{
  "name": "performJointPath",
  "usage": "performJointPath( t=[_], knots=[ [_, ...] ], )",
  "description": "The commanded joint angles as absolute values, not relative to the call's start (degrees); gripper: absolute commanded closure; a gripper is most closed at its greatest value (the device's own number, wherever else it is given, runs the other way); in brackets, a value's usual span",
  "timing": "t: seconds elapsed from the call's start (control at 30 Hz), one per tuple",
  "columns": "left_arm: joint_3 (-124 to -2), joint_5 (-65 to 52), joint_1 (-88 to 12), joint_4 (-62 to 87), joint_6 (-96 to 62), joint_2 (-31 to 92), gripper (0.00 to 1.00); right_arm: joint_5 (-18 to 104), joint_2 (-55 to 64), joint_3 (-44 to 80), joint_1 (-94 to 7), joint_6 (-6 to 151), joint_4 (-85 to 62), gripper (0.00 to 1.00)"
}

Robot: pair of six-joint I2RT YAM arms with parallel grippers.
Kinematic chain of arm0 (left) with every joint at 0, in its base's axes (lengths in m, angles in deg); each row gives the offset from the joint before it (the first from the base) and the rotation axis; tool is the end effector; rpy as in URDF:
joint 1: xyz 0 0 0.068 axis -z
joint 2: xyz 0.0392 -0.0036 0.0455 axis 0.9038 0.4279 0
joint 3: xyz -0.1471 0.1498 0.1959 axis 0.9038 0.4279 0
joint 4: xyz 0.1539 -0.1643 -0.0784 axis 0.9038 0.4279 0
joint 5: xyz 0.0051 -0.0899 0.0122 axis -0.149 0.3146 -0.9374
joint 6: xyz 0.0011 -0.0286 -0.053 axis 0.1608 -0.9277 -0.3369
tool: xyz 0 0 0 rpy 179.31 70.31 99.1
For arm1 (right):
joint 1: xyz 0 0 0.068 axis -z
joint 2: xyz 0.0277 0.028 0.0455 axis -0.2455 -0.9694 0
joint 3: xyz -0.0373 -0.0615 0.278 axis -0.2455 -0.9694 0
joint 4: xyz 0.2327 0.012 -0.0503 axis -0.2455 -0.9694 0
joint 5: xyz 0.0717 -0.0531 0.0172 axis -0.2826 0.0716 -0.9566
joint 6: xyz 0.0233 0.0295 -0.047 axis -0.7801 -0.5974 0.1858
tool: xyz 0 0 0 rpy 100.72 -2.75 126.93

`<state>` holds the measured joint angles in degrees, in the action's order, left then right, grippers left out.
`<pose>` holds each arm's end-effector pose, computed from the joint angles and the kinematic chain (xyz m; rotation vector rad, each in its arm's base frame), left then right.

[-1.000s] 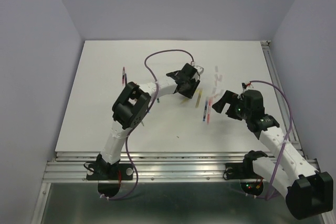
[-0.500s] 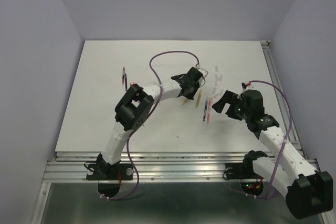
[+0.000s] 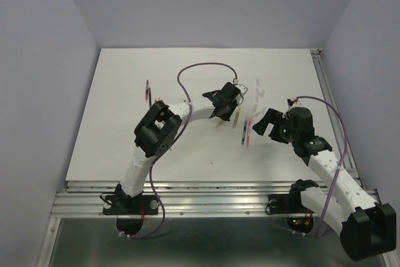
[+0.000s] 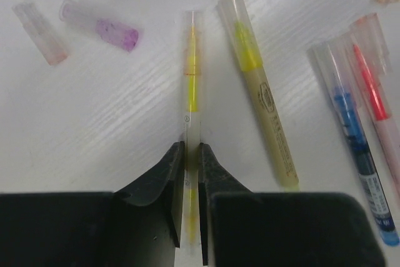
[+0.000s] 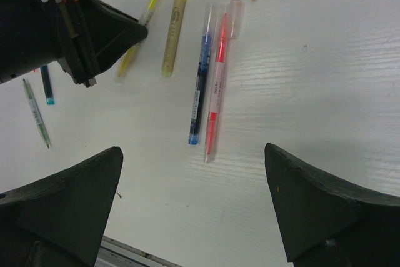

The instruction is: Open the pen caps

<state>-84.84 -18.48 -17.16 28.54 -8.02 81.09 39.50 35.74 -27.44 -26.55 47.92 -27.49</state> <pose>0.3301 -0.3559 0.1916 0.8823 2.2139 -0.3414 0.1575 0.0431 0.2398 0.2711 2.2461 0.6301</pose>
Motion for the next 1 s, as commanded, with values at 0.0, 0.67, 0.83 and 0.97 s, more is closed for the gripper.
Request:
performJointPath(
  t=[0.0, 0.67, 0.83, 0.97],
  knots=[
    [-78.9, -14.9, -16.8, 25.9, -9.4, 71.6, 1.0, 39.4, 36.9, -26.9, -26.3, 49.1, -27.7, 0.0],
    [-27.6, -7.3, -11.9, -8.1, -42.8, 33.8, 1.0, 22.2, 38.7, -34.0, -31.4, 33.9, -2.2, 0.0],
    [-21.7, -6.6, -11.1, -10.8, -45.4, 26.0, 1.0, 34.8, 37.7, -33.8, -42.8, 30.7, -1.6, 0.0],
    [-19.1, -6.7, -10.6, -10.9, -46.7, 22.2, 1.0, 39.3, 32.9, -33.5, -49.2, 28.3, 4.0, 0.0]
  ],
)
